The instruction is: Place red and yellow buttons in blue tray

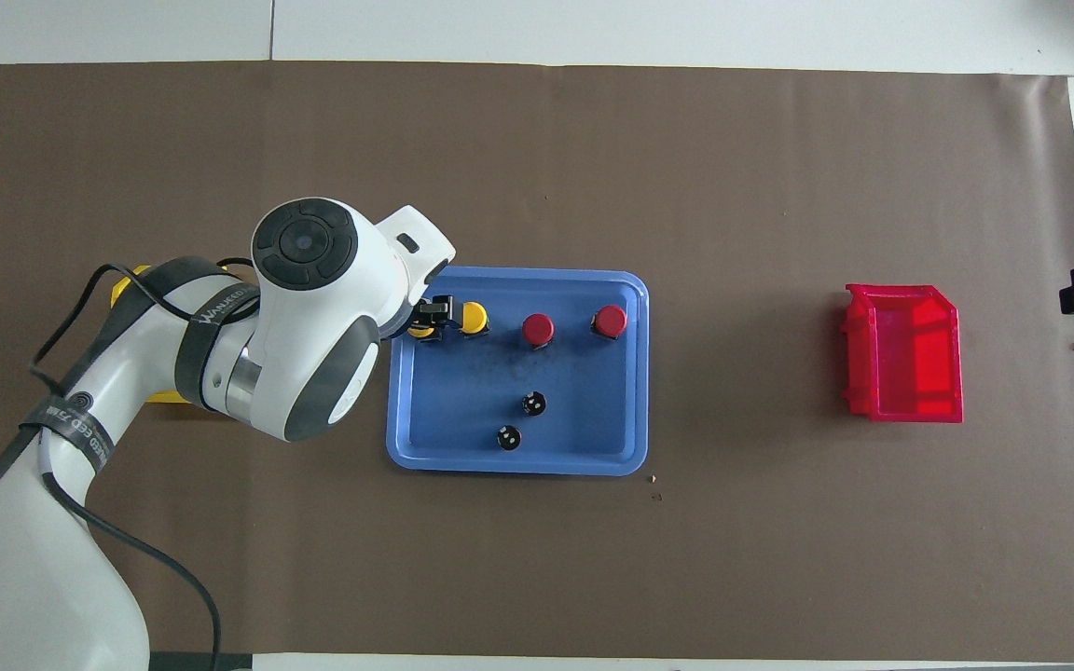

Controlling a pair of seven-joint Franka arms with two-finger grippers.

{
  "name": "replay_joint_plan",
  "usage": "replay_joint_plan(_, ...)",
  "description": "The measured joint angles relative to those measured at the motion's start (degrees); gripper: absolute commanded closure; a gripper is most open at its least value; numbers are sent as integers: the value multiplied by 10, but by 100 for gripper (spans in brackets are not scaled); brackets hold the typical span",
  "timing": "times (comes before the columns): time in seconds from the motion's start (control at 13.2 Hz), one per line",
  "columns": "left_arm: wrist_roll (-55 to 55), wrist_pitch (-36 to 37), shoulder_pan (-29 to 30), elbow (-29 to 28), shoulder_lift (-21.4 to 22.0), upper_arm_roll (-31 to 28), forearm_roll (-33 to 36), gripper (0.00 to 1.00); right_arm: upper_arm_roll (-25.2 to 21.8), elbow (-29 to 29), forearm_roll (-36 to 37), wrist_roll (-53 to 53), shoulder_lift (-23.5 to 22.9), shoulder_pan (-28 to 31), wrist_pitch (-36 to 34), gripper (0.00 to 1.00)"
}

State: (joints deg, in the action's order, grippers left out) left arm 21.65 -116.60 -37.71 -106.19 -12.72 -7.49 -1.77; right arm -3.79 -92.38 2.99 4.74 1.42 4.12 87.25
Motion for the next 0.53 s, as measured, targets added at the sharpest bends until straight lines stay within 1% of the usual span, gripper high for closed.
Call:
replay_joint_plan(0.15,-64,59,24,34,19,-11,0,0,1,0,0,0,0,0,0,0)
replay_joint_plan(0.23,-84,74,44,42,34,-13,1,0,2,0,0,0,0,0,0,0)
replay_joint_plan(0.38,-100,97,83,47,76,-17,1,0,3,0,0,0,0,0,0,0)
replay_joint_plan(0.53,-124,139,120,57,113,-19,1,0,4,0,0,0,0,0,0,0)
